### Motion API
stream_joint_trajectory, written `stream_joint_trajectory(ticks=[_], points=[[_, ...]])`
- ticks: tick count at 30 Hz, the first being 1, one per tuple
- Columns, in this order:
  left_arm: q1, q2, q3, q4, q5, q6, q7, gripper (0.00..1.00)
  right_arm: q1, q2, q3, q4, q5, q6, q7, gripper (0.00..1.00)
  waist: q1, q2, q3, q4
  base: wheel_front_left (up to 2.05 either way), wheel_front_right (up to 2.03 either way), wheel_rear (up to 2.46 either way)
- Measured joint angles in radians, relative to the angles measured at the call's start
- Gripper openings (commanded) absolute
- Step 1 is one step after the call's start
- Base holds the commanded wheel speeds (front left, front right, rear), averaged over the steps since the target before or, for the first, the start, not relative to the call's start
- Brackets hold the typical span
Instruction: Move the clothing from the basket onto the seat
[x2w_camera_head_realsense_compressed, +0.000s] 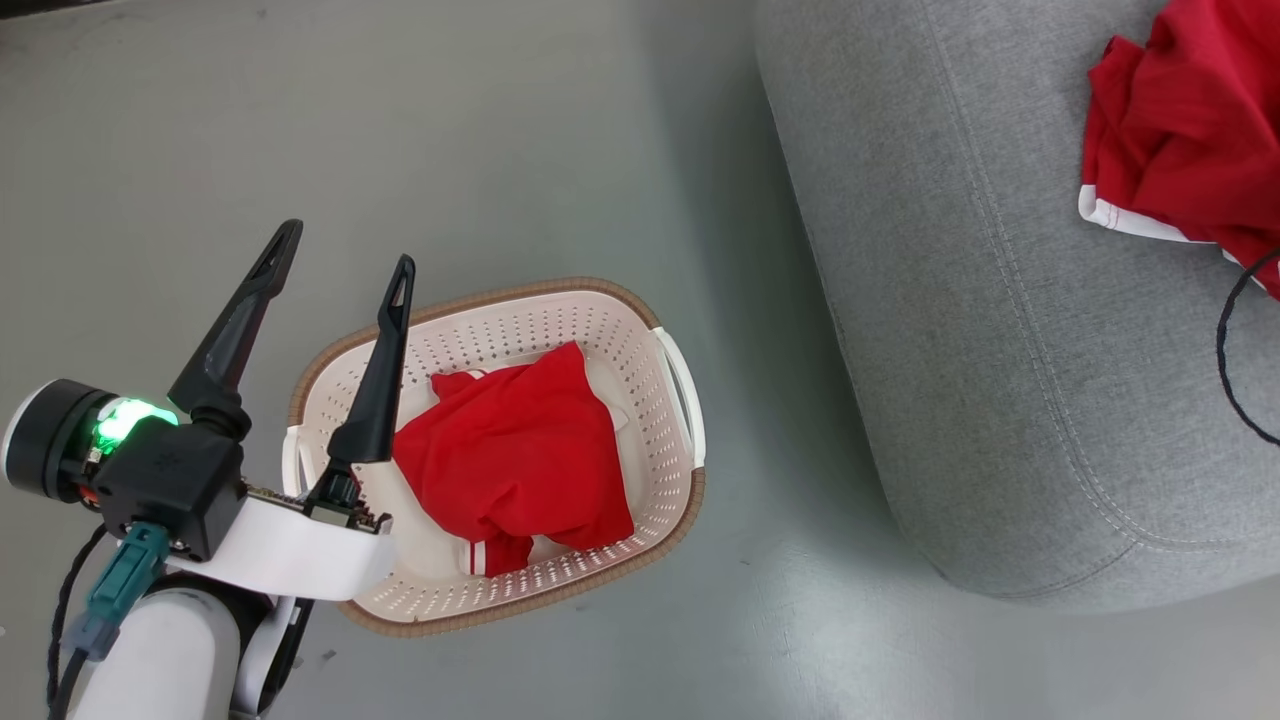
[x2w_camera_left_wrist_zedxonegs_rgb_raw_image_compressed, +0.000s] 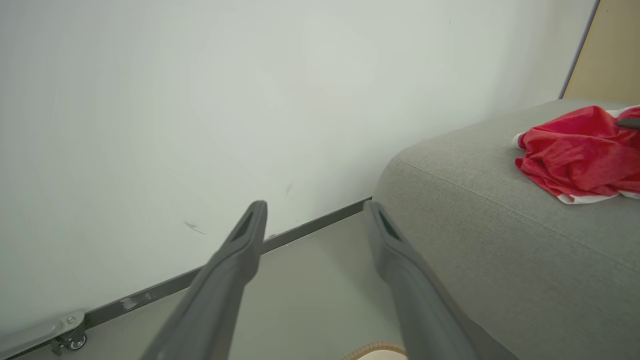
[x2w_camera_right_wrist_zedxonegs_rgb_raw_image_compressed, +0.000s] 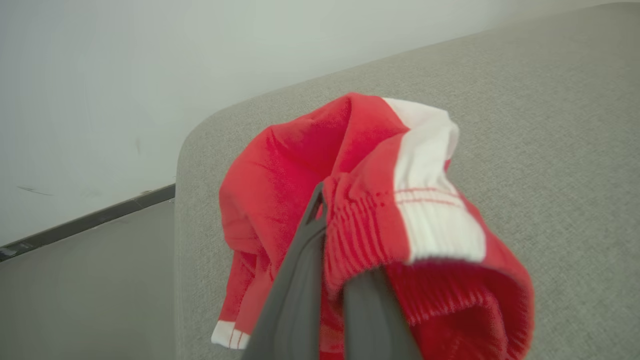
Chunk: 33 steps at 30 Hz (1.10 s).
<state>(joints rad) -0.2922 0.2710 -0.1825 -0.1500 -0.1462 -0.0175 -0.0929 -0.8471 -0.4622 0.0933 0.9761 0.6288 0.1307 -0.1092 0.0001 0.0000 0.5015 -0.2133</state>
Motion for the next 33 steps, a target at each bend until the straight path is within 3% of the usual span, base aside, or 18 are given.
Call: stream_joint_trajectory(ticks=[4,6,9,11,33], points=[[0.0,-0.011,-0.004,0.016,-0.001,0.0,-0.011,1.0,0.011,0.001,0.018,-0.004,0.025,0.0,0.044,0.0,0.0,0.0,-0.006,-0.008,0.0,0.0,0.0],[0.0,-0.017,-0.007,0.024,-0.001,0.0,-0.022,1.0,0.011,-0.001,0.024,-0.012,0.035,0.0,0.059,0.3,0.0,0.0,-0.01,-0.012,0.0,0.0,0.0],[0.0,-0.023,-0.012,0.034,-0.002,0.0,-0.032,1.0,0.011,-0.006,0.041,-0.029,0.046,0.0,0.087,0.54,0.0,0.0,-0.017,-0.017,0.0,0.0,0.0],[0.0,-0.028,-0.017,0.042,-0.003,0.001,-0.04,1.0,0.011,-0.012,0.045,-0.037,0.058,0.0,0.103,0.98,0.0,0.0,-0.022,-0.02,0.0,0.0,0.0],[-0.001,-0.062,-0.026,0.146,-0.027,0.001,-0.103,1.0,0.13,-0.081,0.108,-0.167,0.21,0.0,0.305,1.0,0.0,0.0,-0.095,-0.079,0.0,0.0,0.0]])
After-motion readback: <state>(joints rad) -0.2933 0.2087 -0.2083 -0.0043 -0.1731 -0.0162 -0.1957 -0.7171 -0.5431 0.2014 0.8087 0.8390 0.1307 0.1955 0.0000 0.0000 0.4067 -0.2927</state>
